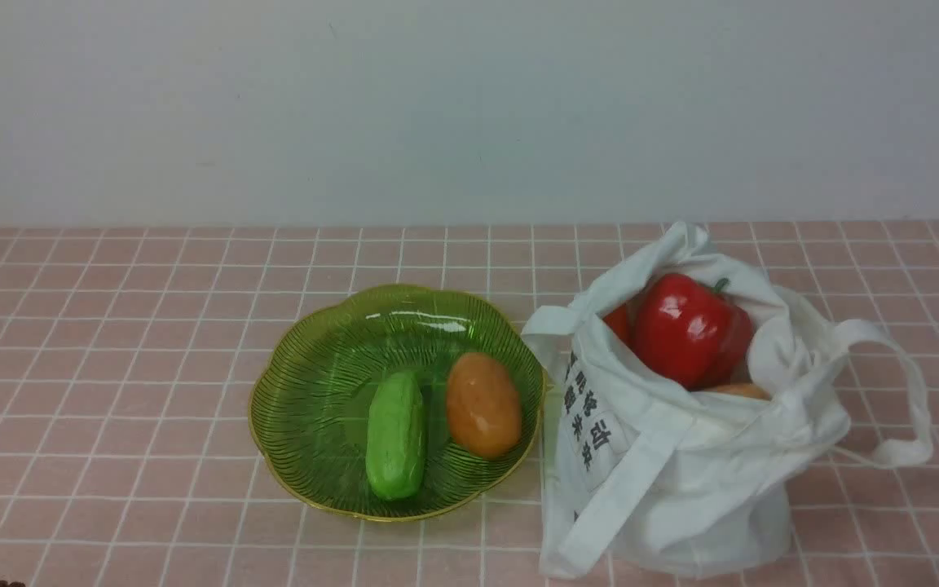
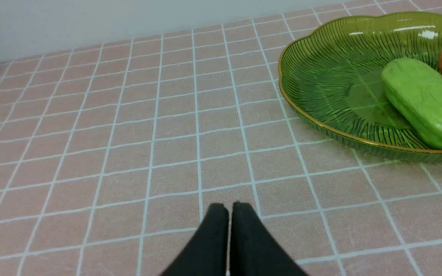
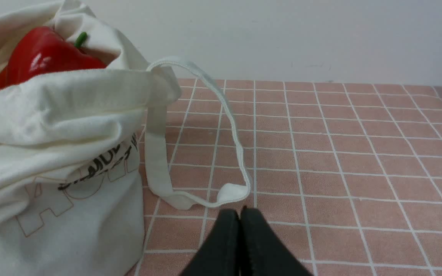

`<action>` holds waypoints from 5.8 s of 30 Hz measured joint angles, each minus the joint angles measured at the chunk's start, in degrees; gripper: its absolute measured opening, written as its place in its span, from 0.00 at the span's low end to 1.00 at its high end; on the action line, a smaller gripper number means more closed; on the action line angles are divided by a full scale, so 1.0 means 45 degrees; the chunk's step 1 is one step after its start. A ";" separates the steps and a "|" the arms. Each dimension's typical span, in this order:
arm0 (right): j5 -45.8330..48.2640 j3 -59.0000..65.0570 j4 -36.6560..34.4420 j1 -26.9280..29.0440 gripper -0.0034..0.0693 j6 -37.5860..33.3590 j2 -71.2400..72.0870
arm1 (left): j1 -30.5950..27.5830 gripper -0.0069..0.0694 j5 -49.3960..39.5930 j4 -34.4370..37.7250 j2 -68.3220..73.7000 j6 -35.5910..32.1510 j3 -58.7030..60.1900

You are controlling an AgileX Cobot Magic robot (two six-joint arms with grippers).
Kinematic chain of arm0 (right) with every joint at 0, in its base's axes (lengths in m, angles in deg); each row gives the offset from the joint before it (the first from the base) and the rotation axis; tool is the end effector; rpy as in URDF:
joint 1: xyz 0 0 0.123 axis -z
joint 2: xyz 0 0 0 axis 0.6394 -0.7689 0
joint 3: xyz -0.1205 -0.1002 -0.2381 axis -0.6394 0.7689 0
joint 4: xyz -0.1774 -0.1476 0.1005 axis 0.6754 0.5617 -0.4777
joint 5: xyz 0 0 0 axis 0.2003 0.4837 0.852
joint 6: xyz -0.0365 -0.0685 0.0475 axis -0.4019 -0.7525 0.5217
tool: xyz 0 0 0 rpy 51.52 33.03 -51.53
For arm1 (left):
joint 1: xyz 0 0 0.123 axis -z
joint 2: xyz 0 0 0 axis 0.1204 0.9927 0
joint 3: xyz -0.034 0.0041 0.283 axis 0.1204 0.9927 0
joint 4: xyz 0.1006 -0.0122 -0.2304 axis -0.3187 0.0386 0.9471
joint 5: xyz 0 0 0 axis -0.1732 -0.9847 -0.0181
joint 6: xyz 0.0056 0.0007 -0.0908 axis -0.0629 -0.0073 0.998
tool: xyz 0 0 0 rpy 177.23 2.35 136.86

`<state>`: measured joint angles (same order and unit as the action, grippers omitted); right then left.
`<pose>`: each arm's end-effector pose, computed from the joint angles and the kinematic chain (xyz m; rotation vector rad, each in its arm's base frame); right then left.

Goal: Take vegetables from bag on pink coffee tablecloth place on plate.
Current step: 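Reach for the red bell pepper in the white bag with the right gripper, then place the red bell pepper on the plate with the right gripper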

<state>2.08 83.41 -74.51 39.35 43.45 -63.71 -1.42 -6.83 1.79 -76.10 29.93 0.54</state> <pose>0.0524 -0.0005 0.1721 -0.0081 1.8692 -0.0092 0.0519 -0.0041 0.1706 0.1571 1.8741 -0.0033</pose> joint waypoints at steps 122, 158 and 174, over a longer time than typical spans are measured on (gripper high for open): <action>0.4922 -1.5316 -0.3934 -0.3612 0.03 -0.2315 -1.9095 | 0.0000 0.08 0.0000 0.0000 0.0000 0.0000 0.0000; 0.2301 -1.5328 -0.3037 -0.3612 0.08 -0.0360 -2.1962 | 0.0000 0.08 0.0000 0.0000 0.0000 0.0000 0.0000; 0.3184 -1.5275 -0.2973 -0.3612 0.07 -0.0772 -1.8249 | 0.0000 0.08 0.0000 0.0000 0.0000 0.0000 0.0000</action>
<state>16.41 14.67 -87.89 23.10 39.97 -145.83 -1.42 -6.83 1.79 -76.10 29.93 0.54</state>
